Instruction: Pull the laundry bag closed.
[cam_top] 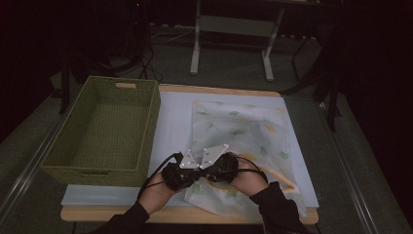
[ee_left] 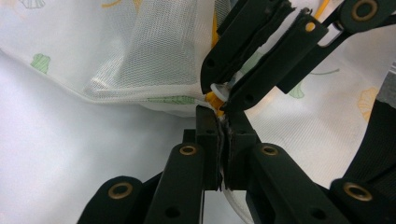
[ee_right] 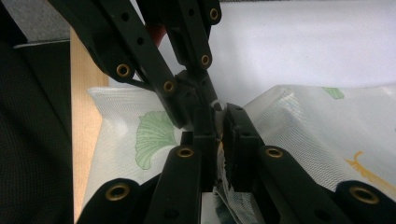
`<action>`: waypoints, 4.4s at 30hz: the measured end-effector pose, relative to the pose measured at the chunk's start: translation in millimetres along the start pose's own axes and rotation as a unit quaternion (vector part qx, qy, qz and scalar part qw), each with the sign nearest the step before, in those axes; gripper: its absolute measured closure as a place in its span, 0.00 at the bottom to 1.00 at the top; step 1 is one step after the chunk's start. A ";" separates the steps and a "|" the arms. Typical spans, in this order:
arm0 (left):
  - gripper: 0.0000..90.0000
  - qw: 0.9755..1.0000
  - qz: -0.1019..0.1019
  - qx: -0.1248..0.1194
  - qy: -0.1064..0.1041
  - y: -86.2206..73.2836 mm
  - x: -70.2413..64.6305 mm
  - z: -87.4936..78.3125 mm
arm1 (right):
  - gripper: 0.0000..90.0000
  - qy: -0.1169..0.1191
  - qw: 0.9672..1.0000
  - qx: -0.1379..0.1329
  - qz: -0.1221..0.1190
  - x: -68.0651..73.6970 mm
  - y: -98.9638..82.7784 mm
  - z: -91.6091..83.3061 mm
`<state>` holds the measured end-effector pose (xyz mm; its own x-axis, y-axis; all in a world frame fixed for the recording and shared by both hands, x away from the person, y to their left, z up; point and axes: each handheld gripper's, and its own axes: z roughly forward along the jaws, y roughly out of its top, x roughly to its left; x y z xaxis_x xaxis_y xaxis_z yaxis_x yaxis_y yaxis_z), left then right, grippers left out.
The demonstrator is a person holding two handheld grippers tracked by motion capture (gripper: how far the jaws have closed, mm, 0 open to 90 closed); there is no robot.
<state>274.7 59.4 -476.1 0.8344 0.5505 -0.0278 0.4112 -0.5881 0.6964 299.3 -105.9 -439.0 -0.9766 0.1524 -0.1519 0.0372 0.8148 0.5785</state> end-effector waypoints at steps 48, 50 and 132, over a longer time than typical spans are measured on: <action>0.97 1.000 -0.007 -0.011 -0.006 -4.3 1.7 -4.3 | 0.74 -0.003 1.000 0.025 -0.007 -5.9 -18.1 7.9; 0.97 1.000 -0.005 -0.011 -0.006 -4.7 1.8 -4.3 | 0.76 0.002 1.000 0.025 -0.003 -8.2 -17.0 9.7; 0.98 1.000 0.002 -0.019 0.010 7.6 -6.2 -16.8 | 1.00 0.034 0.999 0.010 0.038 -11.5 -42.3 -5.9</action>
<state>266.5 61.4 -458.6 0.8280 0.5607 -0.0104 0.3935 -0.5677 0.7231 307.7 -145.5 -457.0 -0.9829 0.1769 -0.0519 0.1163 0.8133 0.5701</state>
